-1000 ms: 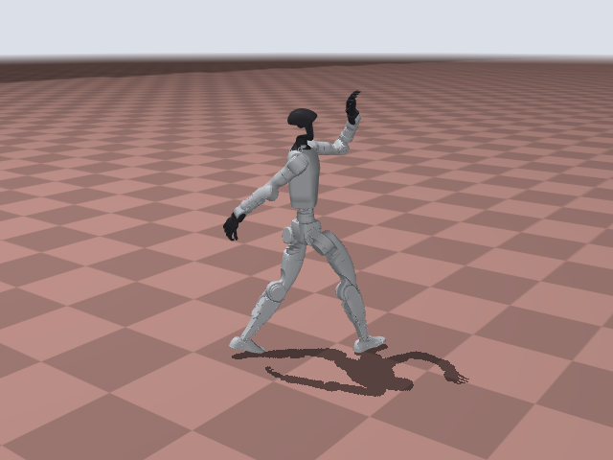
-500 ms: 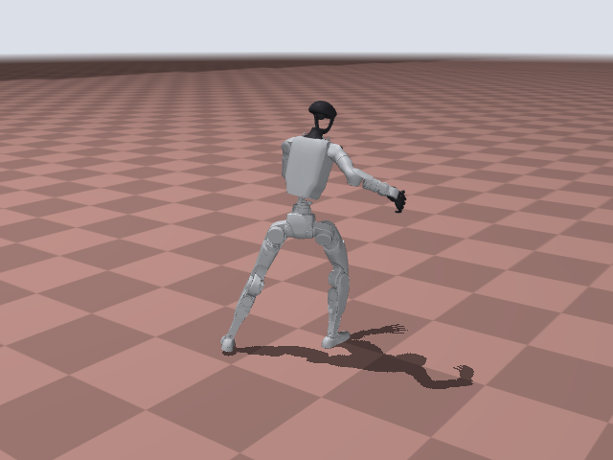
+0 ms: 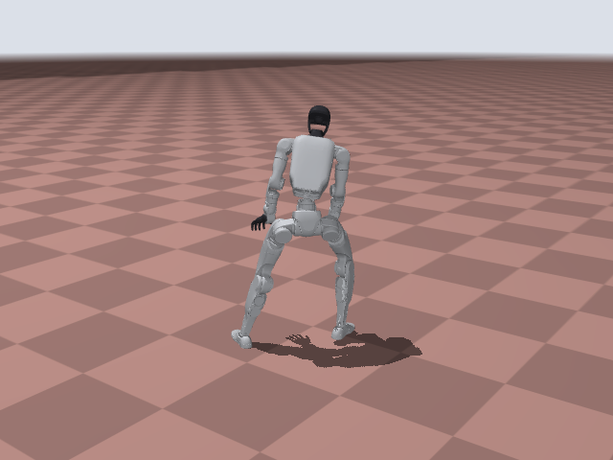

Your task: Kungfu

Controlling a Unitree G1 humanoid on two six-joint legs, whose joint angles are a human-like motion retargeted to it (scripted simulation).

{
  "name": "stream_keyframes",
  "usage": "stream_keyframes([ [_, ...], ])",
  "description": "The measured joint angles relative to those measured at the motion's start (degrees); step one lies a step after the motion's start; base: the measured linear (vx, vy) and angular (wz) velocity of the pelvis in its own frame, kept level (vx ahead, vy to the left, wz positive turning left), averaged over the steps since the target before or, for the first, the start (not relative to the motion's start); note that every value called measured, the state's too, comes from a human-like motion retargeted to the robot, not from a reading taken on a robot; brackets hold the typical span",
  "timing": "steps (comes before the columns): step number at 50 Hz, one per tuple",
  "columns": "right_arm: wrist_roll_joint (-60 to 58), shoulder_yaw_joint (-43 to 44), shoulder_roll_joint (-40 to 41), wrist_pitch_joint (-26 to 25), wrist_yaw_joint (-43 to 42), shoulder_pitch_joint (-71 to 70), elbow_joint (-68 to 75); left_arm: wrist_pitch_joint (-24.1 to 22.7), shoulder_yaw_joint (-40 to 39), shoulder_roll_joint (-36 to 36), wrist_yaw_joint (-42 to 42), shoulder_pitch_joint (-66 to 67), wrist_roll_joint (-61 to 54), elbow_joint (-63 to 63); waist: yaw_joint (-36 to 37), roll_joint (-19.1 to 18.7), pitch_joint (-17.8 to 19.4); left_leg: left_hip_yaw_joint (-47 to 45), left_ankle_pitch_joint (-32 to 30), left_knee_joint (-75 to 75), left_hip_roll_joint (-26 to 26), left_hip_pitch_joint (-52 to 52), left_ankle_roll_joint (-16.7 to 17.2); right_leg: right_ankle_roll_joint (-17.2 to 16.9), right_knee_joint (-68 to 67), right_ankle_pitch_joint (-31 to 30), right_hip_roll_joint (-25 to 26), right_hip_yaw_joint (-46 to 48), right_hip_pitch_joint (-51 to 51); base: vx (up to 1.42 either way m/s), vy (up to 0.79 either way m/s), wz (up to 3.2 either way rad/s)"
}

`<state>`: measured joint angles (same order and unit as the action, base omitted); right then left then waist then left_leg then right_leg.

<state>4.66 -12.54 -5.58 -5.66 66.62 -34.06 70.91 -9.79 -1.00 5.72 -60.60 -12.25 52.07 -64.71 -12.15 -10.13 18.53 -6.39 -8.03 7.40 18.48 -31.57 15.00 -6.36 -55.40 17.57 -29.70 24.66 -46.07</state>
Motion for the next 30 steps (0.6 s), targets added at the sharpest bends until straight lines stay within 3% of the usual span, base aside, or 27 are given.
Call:
stream_keyframes([
  [10, 2.5, -1.5, -7.2, 3.4, -11.1, -0.3, -7.7, 6.9, -3.2, 0.8, 2.6, 0.0, -3.3, 8.1, -0.2, 3.9, 0.1, 0.8, 1.2, 3.9, -0.9, 0.3, 0.0, -1.9, 5.4, -5.5, 0.3, -2.1, 4.9, 0.28, 0.20, 0.09],
  [13, 4.2, -2.6, -8.8, 7.0, -14.7, -0.6, -12.3, 8.4, -6.0, -0.1, 4.2, 2.0, -6.0, 11.7, 0.4, 4.4, -1.0, -2.2, 1.2, 7.6, 2.2, -2.2, 0.0, -1.2, 7.3, -5.5, 1.5, 0.3, 7.9, 0.33, 0.02, 0.33],
  [15, 5.6, -4.1, -10.0, 9.1, -16.6, -0.7, -16.5, 9.2, -7.9, -0.2, 5.0, 4.0, -8.0, 14.3, 1.4, 3.2, -1.4, -4.6, 0.4, 11.6, 7.0, -5.2, 0.0, -0.4, 10.2, -5.6, 4.9, 3.7, 11.8, 0.41, 0.07, 0.36],
  [17, 6.7, -5.4, -11.4, 11.9, -17.8, -1.3, -20.5, 9.2, -9.8, 0.2, 5.6, 5.9, -9.6, 16.5, 3.0, 2.3, -1.7, -9.8, 0.3, 16.6, 11.0, -7.7, -1.8, 0.0, 13.7, -6.2, 7.6, 6.3, 16.0, 0.41, 0.19, 0.51],
  [20, 8.9, -6.1, -13.8, 15.8, -19.3, -2.6, -26.8, 9.1, -13.3, 0.7, 6.7, 8.3, -11.5, 20.2, 5.3, 1.9, -3.0, -16.3, 1.7, 22.5, 11.7, -11.1, -7.9, -0.2, 19.8, -9.2, 8.0, 8.6, 20.6, 0.45, 0.47, 0.81],
  [25, 14.1, -6.5, -15.8, 19.7, -21.7, -3.5, -35.4, 7.2, -20.3, 1.9, 10.3, 14.7, -14.3, 26.7, 11.1, 2.7, -6.4, -14.6, 8.4, 24.0, 5.3, -8.5, -10.0, -1.8, 32.5, -18.4, 7.1, 10.6, 31.3, 0.69, 0.69, 0.76],
  [28, 17.3, -7.4, -15.6, 21.8, -25.6, -4.3, -39.6, 5.0, -26.2, 4.5, 15.9, 17.2, -17.1, 31.1, 11.4, 2.8, -9.2, -12.3, 11.7, 23.9, 0.0, -6.8, -9.6, -3.0, 40.8, -30.5, 6.2, 13.2, 40.6, 0.69, 0.61, 1.57],
  [30, 19.6, -8.2, -16.2, 23.1, -27.7, -5.4, -42.4, 1.3, -29.4, 7.9, 21.1, 17.7, -19.7, 34.3, 11.0, 2.3, -11.3, -9.0, 12.9, 22.1, -4.1, -4.6, -9.3, 2.3, 43.6, -35.6, 7.4, 11.0, 45.4, 0.78, 0.72, 1.95],
])
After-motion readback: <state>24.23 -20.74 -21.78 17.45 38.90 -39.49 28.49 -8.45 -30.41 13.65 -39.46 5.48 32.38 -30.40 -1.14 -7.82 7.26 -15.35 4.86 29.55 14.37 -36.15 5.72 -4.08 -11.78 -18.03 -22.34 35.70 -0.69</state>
